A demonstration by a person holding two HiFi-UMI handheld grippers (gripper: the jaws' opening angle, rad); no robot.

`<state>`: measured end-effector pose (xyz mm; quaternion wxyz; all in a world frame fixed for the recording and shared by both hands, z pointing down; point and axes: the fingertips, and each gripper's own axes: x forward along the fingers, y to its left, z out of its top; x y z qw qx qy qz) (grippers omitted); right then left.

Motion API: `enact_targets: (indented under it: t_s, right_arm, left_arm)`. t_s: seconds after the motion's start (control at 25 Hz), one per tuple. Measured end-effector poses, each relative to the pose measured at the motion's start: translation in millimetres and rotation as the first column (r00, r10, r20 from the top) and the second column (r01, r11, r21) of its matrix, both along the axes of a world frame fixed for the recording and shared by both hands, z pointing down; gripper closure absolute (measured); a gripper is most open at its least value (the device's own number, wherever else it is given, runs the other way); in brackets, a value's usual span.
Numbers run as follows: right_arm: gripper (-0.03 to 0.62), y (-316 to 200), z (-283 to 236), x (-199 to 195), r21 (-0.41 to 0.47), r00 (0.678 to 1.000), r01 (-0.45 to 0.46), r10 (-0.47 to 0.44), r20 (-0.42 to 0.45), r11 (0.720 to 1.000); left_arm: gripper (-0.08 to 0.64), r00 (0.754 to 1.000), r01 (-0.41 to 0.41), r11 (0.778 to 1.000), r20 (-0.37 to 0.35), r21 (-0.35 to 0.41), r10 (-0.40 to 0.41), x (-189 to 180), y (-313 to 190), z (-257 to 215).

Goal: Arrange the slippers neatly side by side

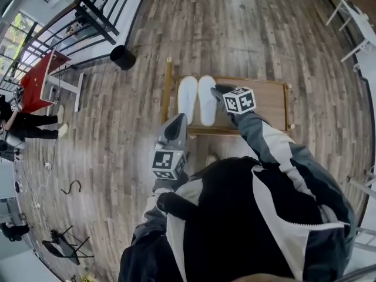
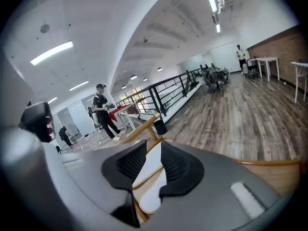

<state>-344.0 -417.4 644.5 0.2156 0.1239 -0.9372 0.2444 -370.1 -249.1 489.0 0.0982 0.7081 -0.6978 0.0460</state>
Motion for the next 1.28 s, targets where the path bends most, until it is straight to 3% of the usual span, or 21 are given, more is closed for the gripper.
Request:
enact_targets:
  t_s: [0.28,0.48,0.68,0.88,1.28]
  right_arm:
    - [0.589,5,-128,66,0.256,0.986,-0.055,0.012,0.169,0.965]
    - [0.589,16,-188,120,0.379,0.967,-0.123,0.024,0.255,0.917]
    - [0.589,24,-197,173,0.352,0.947,-0.205,0.094,0.307,0.913]
    - [0.591,15,-186,220,0.341,0.938,-0.280,0.179,0.298,0.898]
    - [0.591,8,-183,237,0.400,0.949,-0.277,0.184,0.254,0.874]
  left_arm:
    - [0.545,0.992,-0.123,0.989,-0.014,0.079,0.124,33,-61,-34]
    - [0.545,0.980,-0.193,0.975,-0.030,0.110,0.198,64,-97,-51]
    - [0.545,0.967,-0.247,0.962,-0.031,0.119,0.252,96,-112,-52]
    - [0.545,0.957,-0.283,0.952,-0.027,0.117,0.288,123,-122,-48]
    - [0.545,0.955,-0.293,0.948,-0.014,0.122,0.297,136,-126,-52]
